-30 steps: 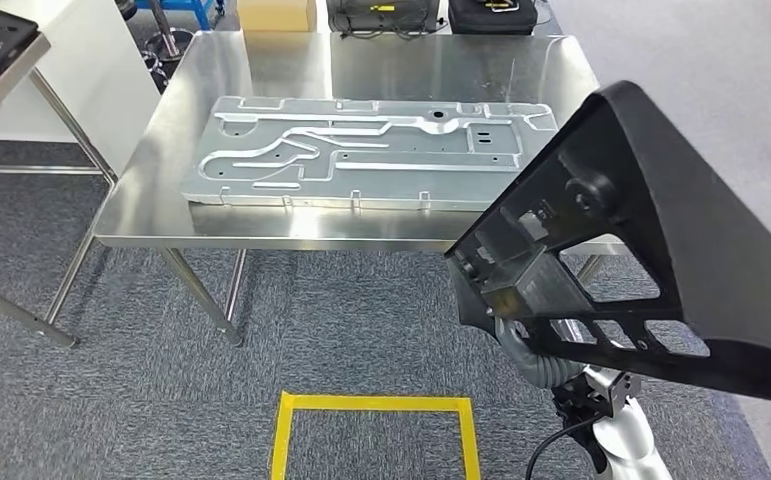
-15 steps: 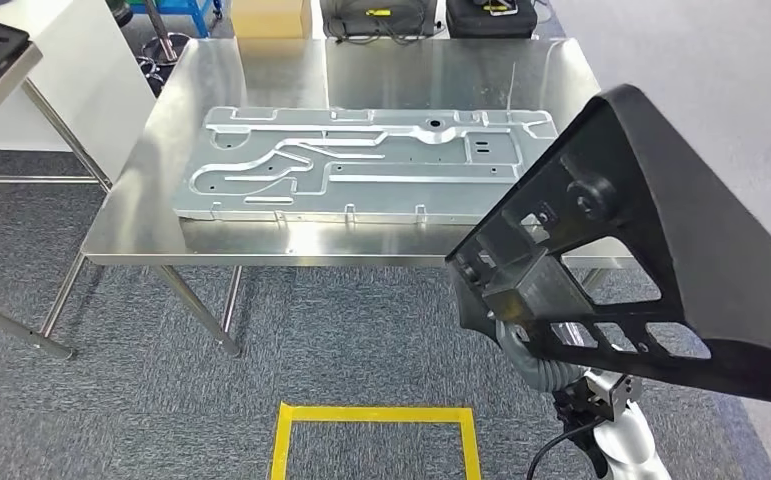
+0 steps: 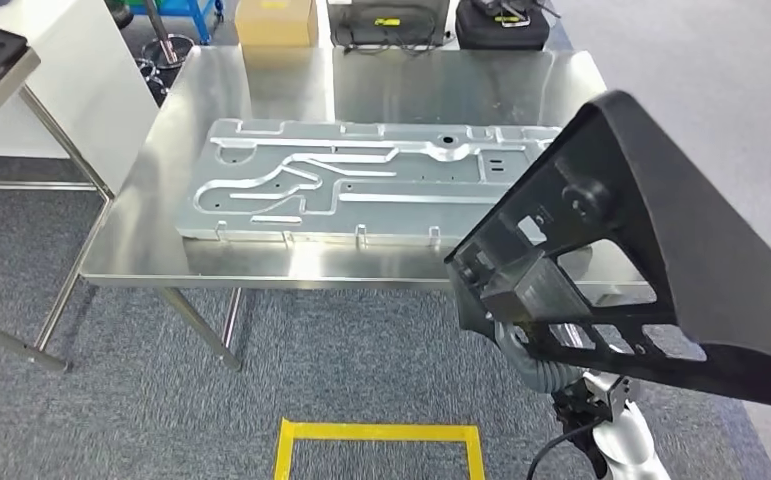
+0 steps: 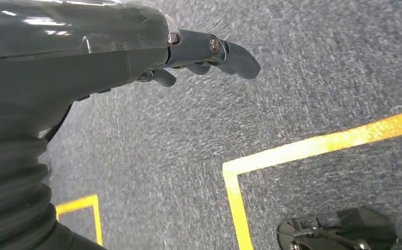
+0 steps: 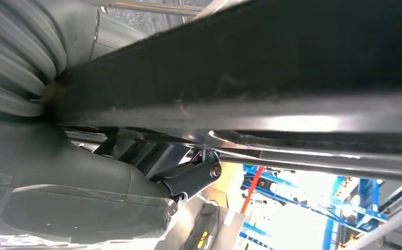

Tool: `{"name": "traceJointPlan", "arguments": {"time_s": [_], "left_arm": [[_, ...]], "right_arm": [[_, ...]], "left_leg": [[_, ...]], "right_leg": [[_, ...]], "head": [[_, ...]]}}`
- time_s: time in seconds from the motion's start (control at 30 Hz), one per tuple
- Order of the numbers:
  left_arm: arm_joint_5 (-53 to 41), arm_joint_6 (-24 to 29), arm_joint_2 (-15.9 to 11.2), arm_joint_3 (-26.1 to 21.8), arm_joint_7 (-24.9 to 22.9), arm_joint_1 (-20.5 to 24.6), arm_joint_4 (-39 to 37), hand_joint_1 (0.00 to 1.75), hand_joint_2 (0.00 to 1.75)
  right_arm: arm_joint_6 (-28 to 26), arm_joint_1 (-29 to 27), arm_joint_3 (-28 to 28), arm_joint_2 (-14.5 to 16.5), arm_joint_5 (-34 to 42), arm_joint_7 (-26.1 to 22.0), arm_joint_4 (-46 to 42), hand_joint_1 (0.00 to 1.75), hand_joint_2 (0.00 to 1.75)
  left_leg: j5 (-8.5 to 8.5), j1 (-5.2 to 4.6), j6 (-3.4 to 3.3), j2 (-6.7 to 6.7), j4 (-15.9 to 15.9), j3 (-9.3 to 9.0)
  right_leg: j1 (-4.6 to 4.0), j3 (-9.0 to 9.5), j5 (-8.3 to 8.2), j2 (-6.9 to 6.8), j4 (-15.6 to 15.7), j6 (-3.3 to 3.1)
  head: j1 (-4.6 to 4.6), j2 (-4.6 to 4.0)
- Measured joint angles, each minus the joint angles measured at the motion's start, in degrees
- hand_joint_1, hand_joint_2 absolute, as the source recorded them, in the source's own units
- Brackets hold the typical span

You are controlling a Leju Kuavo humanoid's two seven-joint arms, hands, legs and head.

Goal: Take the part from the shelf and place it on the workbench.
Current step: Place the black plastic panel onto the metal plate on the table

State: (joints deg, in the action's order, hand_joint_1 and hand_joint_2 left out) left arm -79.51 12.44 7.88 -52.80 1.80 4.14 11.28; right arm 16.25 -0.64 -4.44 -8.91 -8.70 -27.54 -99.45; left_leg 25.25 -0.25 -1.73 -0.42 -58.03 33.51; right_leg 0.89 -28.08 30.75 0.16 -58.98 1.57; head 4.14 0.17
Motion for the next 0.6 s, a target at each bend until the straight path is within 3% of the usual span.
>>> {"name": "traceJointPlan", "arguments": {"time_s": [0.07,0.13,0.17,0.2,0.23,0.3,0.37,0.43,0.5,0.53,0.6], "left_arm": [[0.0,0.0,0.0,0.0,0.0,0.0,0.0,0.0,1.75],[0.0,0.0,0.0,0.0,0.0,0.0,0.0,0.0,1.75],[0.0,0.0,0.0,0.0,0.0,0.0,0.0,0.0,1.75],[0.1,-0.1,0.0,0.0,0.0,-0.1,0.0,0.0,1.75],[0.1,-0.1,0.0,0.0,-0.1,-0.1,0.0,0.0,1.75],[0.1,-0.1,0.1,-0.1,-0.1,-0.2,0.0,0.0,1.75],[0.1,-0.1,0.1,-0.1,-0.1,-0.1,0.0,0.0,1.75],[0.1,-0.1,0.1,-0.1,0.0,0.0,0.0,0.0,1.75],[0.1,-0.1,0.1,-0.2,0.0,0.1,0.0,0.0,1.75],[0.1,-0.1,0.1,-0.2,0.0,0.2,0.0,0.0,1.75],[0.1,-0.1,0.1,-0.2,0.0,0.2,0.0,0.0,1.75]], "right_arm": [[0.0,0.2,0.0,0.0,0.0,0.0,0.0,1.75,1.75],[0.0,0.2,-0.1,0.0,0.0,0.0,0.0,1.75,1.75],[0.0,0.1,-0.1,0.0,0.0,0.0,0.1,1.75,1.75],[0.0,0.1,-0.1,0.0,-0.1,0.0,0.1,1.75,1.75],[0.0,0.0,-0.1,0.0,-0.1,0.0,0.1,1.75,1.75],[0.0,0.0,-0.1,0.0,-0.1,0.0,0.2,1.75,1.75],[0.0,0.1,-0.1,0.0,-0.1,0.1,0.2,1.75,1.75],[0.0,0.1,-0.2,0.0,-0.2,0.3,0.3,1.75,1.75],[0.0,0.1,-0.2,0.0,-0.2,0.5,0.2,1.75,1.75],[0.0,0.2,-0.2,0.0,-0.2,0.5,0.2,1.75,1.75],[0.0,0.3,-0.2,0.0,-0.2,0.5,0.1,1.75,1.75]], "left_leg": [[0.26,0.13,-0.55,-0.01,0.4,-0.83],[0.84,0.09,-0.82,-0.03,0.4,-1.42],[1.24,0.05,-0.85,-0.05,0.4,-1.84],[1.68,0.02,-0.83,-0.09,0.4,-2.39],[2.19,0.01,-0.77,-0.12,0.4,-3.1],[3.35,-0.03,-0.49,-0.18,0.4,-4.68],[4.39,-0.16,0.1,-0.28,0.4,-5.54],[4.89,-0.3,0.82,-0.3,0.3,-6.07],[5.39,-0.33,1.43,-0.18,-0.6,-6.43],[5.93,-0.27,1.71,-0.12,-2.1,-5.8],[8.17,0.0,2.29,-0.05,-8.4,-2.32]], "right_leg": [[0.08,-2.84,2.0,-0.05,-4.8,0.3],[0.07,-7.9,4.63,-0.04,-12.2,0.59],[0.08,-10.07,5.2,-0.05,-14.6,0.71],[0.08,-11.32,4.75,-0.06,-15.2,0.76],[0.07,-11.53,3.04,-0.07,-13.6,0.73],[-0.04,-10.01,-2.79,-0.12,-6.4,0.29],[-0.39,-8.72,-5.82,-0.18,-1.2,-0.45],[-0.61,-8.36,-5.7,-0.13,-0.3,-1.21],[-0.29,-7.4,-5.88,-0.05,0.2,-1.94],[-0.14,-6.8,-5.65,-0.07,0.4,-2.3],[-0.06,-5.86,-5.04,-0.13,0.6,-2.78]], "head": [[-0.01,0.0],[-0.01,0.0],[-0.01,0.0],[-0.01,0.0],[-0.01,0.0],[-0.02,0.0],[-0.02,0.0],[-0.02,0.0],[-0.03,0.0],[-0.01,0.0],[0.01,0.0]]}}
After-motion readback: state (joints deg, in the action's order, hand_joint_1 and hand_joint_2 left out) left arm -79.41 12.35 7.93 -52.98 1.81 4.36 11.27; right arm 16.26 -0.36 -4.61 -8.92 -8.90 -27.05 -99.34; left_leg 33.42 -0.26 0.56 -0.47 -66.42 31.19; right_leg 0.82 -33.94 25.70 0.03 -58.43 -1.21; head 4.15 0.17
